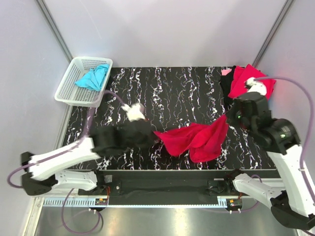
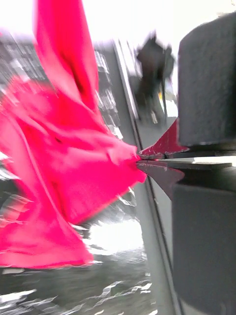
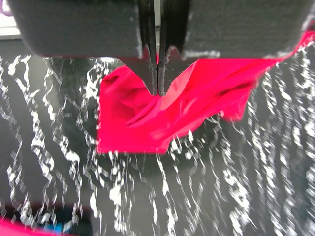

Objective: Fold and stack the t-shirts
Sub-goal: Flatten the tshirt out

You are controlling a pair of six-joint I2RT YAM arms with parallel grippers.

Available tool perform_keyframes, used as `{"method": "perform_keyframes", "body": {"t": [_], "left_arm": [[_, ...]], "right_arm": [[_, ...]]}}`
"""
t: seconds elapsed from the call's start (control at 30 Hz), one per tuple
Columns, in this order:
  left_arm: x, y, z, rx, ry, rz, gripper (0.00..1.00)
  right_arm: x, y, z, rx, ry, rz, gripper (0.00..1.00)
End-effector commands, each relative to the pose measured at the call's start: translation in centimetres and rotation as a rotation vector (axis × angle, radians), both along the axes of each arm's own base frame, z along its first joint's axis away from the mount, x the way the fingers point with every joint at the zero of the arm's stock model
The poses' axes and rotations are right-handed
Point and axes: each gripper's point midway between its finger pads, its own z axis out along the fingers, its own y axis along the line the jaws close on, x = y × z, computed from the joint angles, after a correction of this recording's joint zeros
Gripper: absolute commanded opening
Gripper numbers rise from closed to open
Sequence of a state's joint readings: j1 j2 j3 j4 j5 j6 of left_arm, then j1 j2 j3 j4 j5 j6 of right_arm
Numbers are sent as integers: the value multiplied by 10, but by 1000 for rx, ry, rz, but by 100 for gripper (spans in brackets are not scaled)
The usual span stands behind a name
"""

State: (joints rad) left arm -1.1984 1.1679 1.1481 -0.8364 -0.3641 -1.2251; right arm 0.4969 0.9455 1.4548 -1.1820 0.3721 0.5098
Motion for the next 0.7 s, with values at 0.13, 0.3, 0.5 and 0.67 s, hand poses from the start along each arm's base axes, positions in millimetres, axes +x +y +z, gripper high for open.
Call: {"method": "perform_keyframes", "body": {"t": [0.13, 0.3, 0.5, 0.67], "left_arm": [[28, 108, 139, 111, -357, 141, 0], [36, 137, 190, 123, -492, 180, 0], [35, 172, 222, 113, -564, 241, 0], [30, 208, 253, 65, -643, 296, 0]], "right_arm": [[-5, -23, 87, -33, -214, -17, 0], [-9, -30, 141, -57, -347, 12, 0], [-25, -30, 183, -37, -475, 87, 0], [-51, -43, 227, -22, -622, 104, 0]]}}
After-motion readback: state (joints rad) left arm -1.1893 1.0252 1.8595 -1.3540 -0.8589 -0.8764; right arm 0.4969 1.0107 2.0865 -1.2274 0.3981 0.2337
